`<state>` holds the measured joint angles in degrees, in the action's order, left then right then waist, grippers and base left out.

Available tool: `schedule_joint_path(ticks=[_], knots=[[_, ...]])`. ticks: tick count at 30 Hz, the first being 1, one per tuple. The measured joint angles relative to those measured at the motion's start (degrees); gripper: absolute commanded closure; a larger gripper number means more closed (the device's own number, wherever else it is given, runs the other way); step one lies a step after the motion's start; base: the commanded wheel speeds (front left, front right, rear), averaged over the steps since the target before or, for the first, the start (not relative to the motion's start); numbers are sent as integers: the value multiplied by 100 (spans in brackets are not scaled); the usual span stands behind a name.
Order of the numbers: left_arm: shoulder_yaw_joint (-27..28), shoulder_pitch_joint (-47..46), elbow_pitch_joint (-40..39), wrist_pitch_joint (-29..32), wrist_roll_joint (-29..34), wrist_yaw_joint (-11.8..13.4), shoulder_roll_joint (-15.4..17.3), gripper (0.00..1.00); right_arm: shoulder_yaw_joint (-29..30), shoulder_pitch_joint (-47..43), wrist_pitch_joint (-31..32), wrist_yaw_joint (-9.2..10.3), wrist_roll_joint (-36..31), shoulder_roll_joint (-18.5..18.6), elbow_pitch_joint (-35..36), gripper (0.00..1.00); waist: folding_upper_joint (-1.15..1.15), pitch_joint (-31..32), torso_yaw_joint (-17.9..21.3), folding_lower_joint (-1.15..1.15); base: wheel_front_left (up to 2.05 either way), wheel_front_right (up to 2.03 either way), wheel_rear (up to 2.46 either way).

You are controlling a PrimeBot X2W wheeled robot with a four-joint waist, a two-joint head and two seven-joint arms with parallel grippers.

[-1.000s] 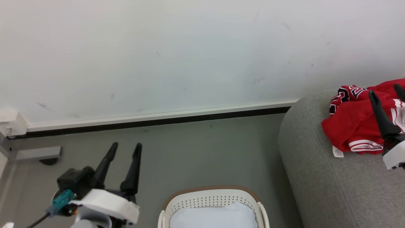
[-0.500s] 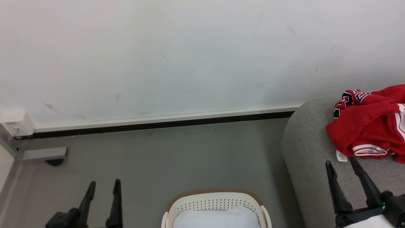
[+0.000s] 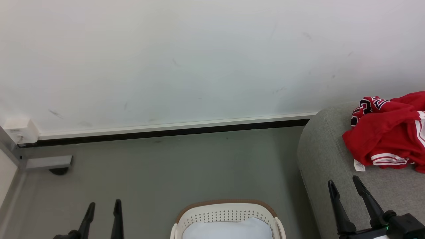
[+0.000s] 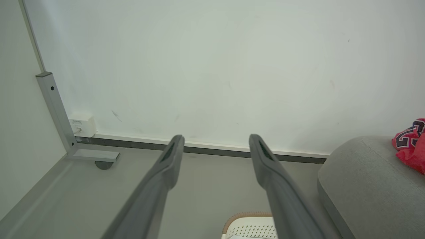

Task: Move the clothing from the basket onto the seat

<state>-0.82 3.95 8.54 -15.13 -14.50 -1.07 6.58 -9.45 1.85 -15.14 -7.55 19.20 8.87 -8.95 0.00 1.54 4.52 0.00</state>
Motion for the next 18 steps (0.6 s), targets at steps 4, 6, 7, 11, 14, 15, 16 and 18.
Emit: schedule_joint_path(ticks=[4, 6, 7, 11, 14, 15, 16, 18], knots=[[145, -23, 60, 0, 94, -147, -100, 0, -12, 1, 0, 0, 0, -9, -2, 0, 0, 5, 11, 0, 0, 0, 0], [226, -46, 81, 0, 147, -203, -129, 0, -27, 5, 0, 0, 0, -10, -14, 0, 0, 5, 22, 0, 0, 0, 0], [252, -52, 91, 0, 172, -246, -148, 0, -29, 8, 0, 0, 0, -10, -19, 0, 0, 7, 27, 0, 0, 0, 0], [341, -80, 129, 0, 263, -321, -223, 0, -21, 20, 0, 0, 0, -9, -36, 0, 0, 16, 46, 0, 0, 0, 0], [383, -104, 141, 0, 298, -370, -264, 0, -15, 26, 0, 0, 2, -8, -41, 0, 0, 22, 54, 0, 0, 0, 0], [393, -105, 146, 0, 311, -390, -279, 0, -13, 27, 0, 0, 2, -7, -41, 0, 0, 23, 57, 0, 0, 0, 0], [401, -105, 153, 0, 319, -404, -288, 0, -13, 28, 0, 0, 2, -7, -41, 0, 0, 24, 60, 0, 0, 0, 0], [423, -107, 159, 0, 333, -428, -302, 0, -13, 30, 0, 0, 2, -7, -41, 0, 0, 22, 65, 0, 0, 0, 0]])
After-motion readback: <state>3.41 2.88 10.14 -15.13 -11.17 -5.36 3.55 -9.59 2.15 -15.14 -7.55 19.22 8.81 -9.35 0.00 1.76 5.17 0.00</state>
